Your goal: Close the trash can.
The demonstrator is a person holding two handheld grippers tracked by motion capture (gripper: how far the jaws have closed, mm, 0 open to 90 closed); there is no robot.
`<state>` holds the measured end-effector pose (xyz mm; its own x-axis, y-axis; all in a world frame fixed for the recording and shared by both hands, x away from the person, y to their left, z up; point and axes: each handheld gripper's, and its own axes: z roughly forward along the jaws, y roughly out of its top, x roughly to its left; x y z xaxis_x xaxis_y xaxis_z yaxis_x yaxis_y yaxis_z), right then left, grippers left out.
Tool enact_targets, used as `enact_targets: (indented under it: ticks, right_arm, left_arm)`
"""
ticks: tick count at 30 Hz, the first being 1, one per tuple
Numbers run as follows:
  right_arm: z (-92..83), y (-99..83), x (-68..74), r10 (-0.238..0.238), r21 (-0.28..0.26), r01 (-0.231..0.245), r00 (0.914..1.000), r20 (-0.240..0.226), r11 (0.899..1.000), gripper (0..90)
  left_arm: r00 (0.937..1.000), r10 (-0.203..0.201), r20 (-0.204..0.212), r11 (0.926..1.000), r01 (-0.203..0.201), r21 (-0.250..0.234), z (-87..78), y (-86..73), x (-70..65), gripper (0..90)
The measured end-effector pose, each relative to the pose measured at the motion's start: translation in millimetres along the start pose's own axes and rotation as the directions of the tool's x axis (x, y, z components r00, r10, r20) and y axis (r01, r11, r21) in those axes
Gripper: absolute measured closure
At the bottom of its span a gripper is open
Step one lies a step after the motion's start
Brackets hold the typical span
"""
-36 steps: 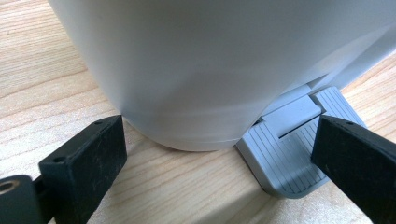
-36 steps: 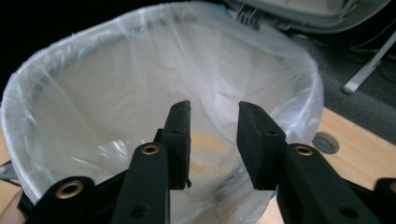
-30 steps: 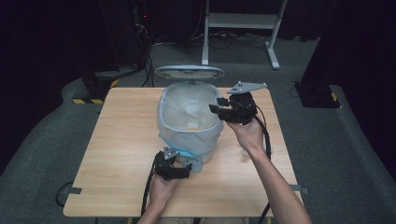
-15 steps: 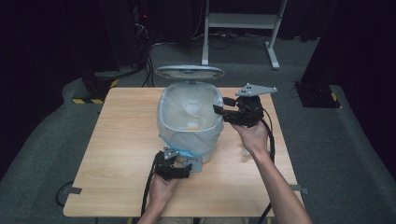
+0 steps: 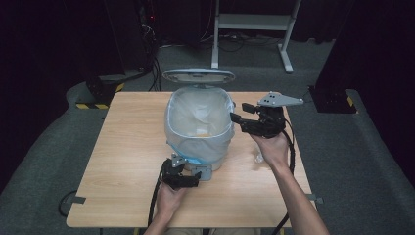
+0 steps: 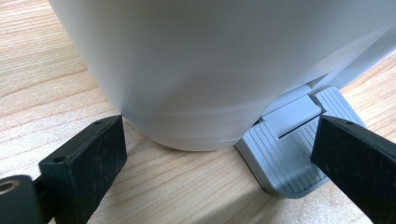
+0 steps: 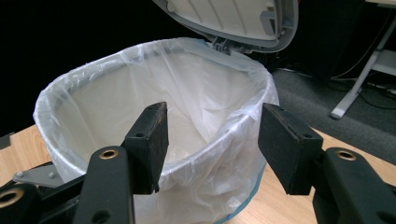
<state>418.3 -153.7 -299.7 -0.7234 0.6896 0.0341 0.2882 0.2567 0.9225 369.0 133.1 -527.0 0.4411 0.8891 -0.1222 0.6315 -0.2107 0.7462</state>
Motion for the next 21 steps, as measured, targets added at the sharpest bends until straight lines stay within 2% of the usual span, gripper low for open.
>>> enact_targets:
  ticks: [11, 21]
  right_arm:
    - [-15.7, -7.2, 0.3, -0.005, -0.048, 0.006, 0.9996, 0.026, 0.999, 42.1]
    - [-25.2, -17.4, -1.6, 0.017, -0.077, -0.013, 0.9986, 0.050, 0.997, 43.5]
  left_arm:
    - [1.0000, -0.004, 0.004, 1.0000, 0.004, 0.002, 0.2, 0.1, 0.5, 3.7]
    - [1.0000, -0.004, 0.004, 1.0000, 0.004, 0.002, 0.2, 0.1, 0.5, 3.7]
